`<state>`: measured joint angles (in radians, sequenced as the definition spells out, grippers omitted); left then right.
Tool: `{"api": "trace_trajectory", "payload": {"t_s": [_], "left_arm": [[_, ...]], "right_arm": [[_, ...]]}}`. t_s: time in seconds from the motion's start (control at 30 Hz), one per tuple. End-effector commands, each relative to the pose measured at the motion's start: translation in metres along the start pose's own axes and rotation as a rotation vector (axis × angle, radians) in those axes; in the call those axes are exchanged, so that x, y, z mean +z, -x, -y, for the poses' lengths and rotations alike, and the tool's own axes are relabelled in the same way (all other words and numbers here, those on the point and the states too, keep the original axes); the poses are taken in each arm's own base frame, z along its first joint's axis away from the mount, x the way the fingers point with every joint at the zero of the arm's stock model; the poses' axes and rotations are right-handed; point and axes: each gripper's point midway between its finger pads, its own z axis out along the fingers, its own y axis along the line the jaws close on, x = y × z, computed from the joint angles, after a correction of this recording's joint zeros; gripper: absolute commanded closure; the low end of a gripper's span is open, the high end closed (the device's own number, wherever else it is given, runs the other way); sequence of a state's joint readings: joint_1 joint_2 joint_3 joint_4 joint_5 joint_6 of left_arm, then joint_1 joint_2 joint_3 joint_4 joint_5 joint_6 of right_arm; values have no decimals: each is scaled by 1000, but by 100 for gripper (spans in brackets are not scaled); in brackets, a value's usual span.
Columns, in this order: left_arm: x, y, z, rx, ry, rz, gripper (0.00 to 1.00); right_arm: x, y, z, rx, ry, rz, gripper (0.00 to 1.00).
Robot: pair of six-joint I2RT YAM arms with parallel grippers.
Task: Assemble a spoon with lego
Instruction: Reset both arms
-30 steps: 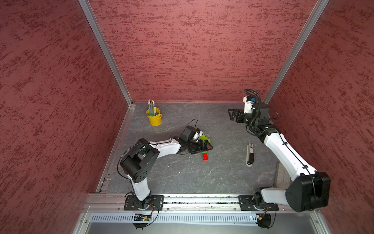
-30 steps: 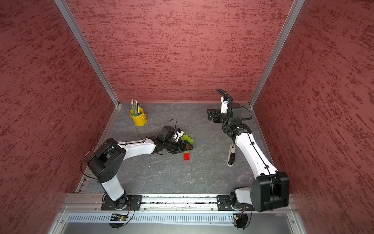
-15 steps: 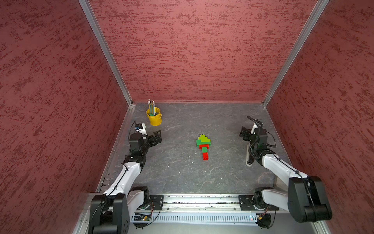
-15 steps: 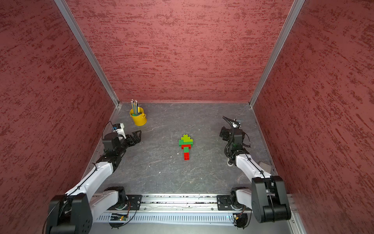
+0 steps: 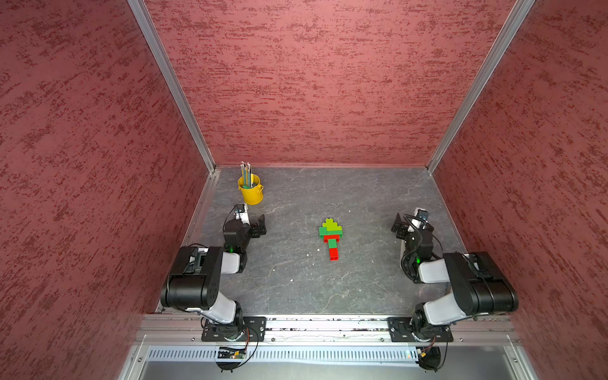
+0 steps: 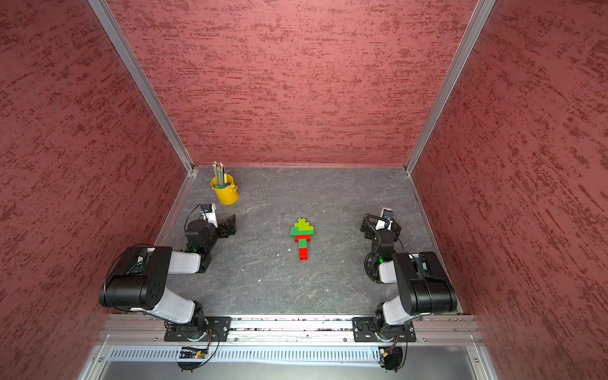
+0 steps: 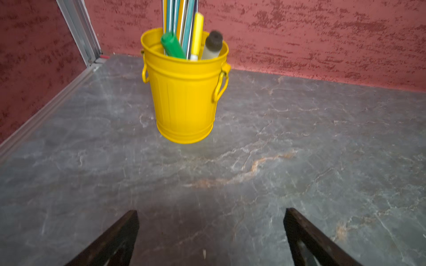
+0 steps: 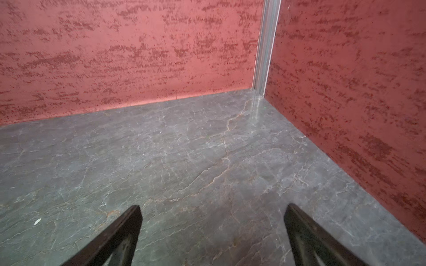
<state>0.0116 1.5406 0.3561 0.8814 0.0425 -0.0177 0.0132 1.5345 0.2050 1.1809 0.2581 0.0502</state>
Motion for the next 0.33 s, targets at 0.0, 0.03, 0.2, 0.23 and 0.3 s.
{"api": "trace_trajectory", "payload": {"t_s": [0.0, 0.03, 0.2, 0.23, 0.3], "left_arm": [[1, 16, -1, 47, 6, 43, 1], [0, 17, -1, 45, 8, 55, 1], [3, 15, -2, 23, -24, 28, 1], [3, 16, -2, 31, -15, 37, 1], [3, 16, -2, 35, -7, 37, 0]], "right_arm": [[-5, 39, -5, 19, 40, 166, 1], [-5, 39, -5, 21, 39, 169, 1], [-4, 38, -6, 18, 41, 160, 1], [-4, 38, -6, 19, 41, 160, 1], [-3, 38, -6, 19, 41, 159, 1]]}}
